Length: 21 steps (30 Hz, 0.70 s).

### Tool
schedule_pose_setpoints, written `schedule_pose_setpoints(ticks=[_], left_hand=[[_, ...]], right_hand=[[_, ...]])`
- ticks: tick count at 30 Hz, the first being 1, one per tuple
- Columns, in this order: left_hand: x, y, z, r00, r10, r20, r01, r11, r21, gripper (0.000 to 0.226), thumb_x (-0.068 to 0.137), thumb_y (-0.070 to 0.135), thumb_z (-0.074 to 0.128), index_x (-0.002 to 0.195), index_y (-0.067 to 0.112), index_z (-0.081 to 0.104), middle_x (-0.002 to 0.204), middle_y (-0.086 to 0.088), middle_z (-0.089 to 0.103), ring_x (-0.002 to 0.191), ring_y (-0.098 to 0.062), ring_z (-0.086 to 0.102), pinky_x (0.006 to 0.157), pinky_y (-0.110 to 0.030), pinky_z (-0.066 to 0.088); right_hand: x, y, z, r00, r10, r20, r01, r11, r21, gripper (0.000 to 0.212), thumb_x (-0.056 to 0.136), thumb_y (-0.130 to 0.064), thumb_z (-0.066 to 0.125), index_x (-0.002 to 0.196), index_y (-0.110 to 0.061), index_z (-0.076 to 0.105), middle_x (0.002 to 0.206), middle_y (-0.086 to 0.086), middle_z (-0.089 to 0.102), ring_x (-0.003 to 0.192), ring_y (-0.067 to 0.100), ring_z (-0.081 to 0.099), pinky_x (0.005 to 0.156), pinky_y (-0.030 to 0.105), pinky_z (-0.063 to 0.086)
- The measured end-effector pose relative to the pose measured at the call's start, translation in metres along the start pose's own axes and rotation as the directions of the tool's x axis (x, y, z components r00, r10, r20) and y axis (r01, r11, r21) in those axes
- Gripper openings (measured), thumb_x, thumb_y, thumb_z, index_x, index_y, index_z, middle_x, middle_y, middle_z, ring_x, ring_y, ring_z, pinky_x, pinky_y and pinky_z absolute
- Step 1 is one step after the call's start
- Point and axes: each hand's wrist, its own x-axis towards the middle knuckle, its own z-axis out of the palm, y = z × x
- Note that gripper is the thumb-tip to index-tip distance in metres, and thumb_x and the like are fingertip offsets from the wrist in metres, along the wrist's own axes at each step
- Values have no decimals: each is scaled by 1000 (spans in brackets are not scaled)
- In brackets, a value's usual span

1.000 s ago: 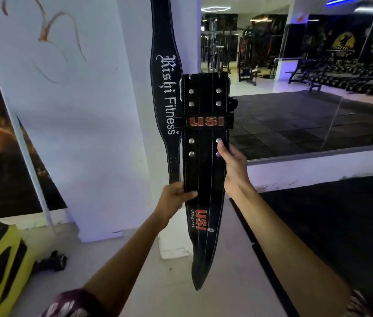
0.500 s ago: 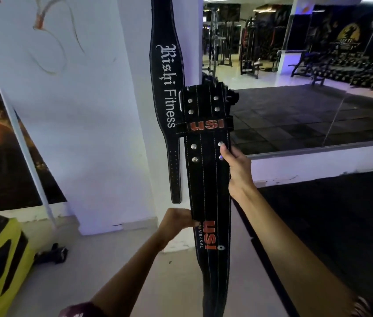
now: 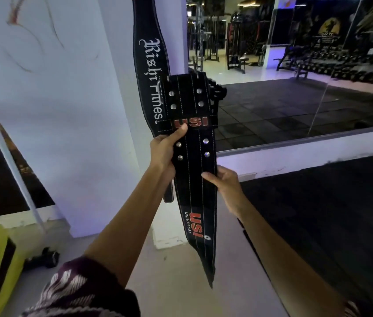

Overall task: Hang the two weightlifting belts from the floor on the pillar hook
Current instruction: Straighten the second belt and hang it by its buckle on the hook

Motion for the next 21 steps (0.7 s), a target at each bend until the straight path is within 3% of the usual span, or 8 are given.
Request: schedule_pose_setpoints(ticks=[2, 5, 9, 12, 14, 17, 19, 21], left_hand=[[-2, 4, 2, 999, 34, -6, -34, 999, -3, 38, 76, 12, 74, 109, -5, 65, 94, -13, 72, 80, -24, 71, 68, -30, 59], [-5, 7, -2, 998, 57, -3, -57, 998, 16, 33, 76, 13, 73, 105, -3, 67, 90, -10, 72, 77, -22, 71, 68, -30, 59], [-8, 2, -7, 998, 57, -14, -57, 998, 28, 32, 77, 13, 72, 105, -2, 67, 91, -10, 72, 79, -22, 71, 71, -31, 59], [-12, -1, -6, 998, 57, -19, -57, 998, 25, 29, 77, 13, 72, 101, -3, 68, 88, -10, 72, 76, -22, 71, 71, -31, 59], [-13, -2, -8, 998, 65, -19, -64, 998, 29, 28, 77, 13, 73, 100, -3, 68, 85, -9, 73, 75, -21, 71, 70, -31, 59], [-15, -4, -14, 998, 70, -4, -70, 997, 28, 24, 78, 11, 72, 99, 0, 69, 80, -5, 74, 73, -19, 72, 64, -28, 58], [-17, -8, -19, 998, 65, 2, -65, 997, 40, 20, 78, 10, 71, 97, 2, 70, 78, -3, 74, 72, -17, 71, 62, -27, 58], [-19, -12, -24, 999, 51, -2, -51, 998, 39, 18, 78, 9, 71, 95, 3, 70, 78, -3, 74, 72, -17, 72, 63, -28, 58]], right_hand=[[-17, 38, -17, 991, 122, 58, -111, 981, -161, 23, 79, 0, 66, 101, 2, 66, 95, 9, 70, 79, 4, 70, 75, 20, 55], [-41, 78, -39, 951, 304, 59, -247, 859, -449, 8, 76, -9, 71, 84, -7, 71, 81, 10, 69, 66, 6, 64, 75, 35, 53], [-24, 40, -24, 992, 125, 28, -117, 972, -205, 26, 80, -5, 66, 106, -2, 65, 94, 2, 70, 78, -4, 67, 76, 11, 49], [-5, 15, -2, 999, -41, 35, 45, 991, -130, 28, 80, -4, 65, 108, 3, 64, 98, 3, 70, 85, -2, 68, 77, 10, 50], [-8, 30, 3, 999, -40, -11, 38, 988, -152, 25, 80, -3, 66, 104, 2, 66, 100, 7, 69, 82, 0, 70, 76, 14, 53], [-25, 71, -5, 997, 69, 24, -62, 968, -244, 6, 78, -13, 69, 84, -14, 69, 80, -3, 73, 73, 5, 69, 74, 21, 55], [-30, 84, -14, 967, 235, 96, -171, 882, -439, 5, 75, -18, 70, 73, -16, 66, 68, -8, 71, 65, 5, 66, 70, 22, 52], [-31, 82, -16, 869, 460, 183, -238, 713, -660, 22, 77, -21, 70, 92, -5, 67, 91, 7, 73, 82, 18, 68, 82, 30, 53]])
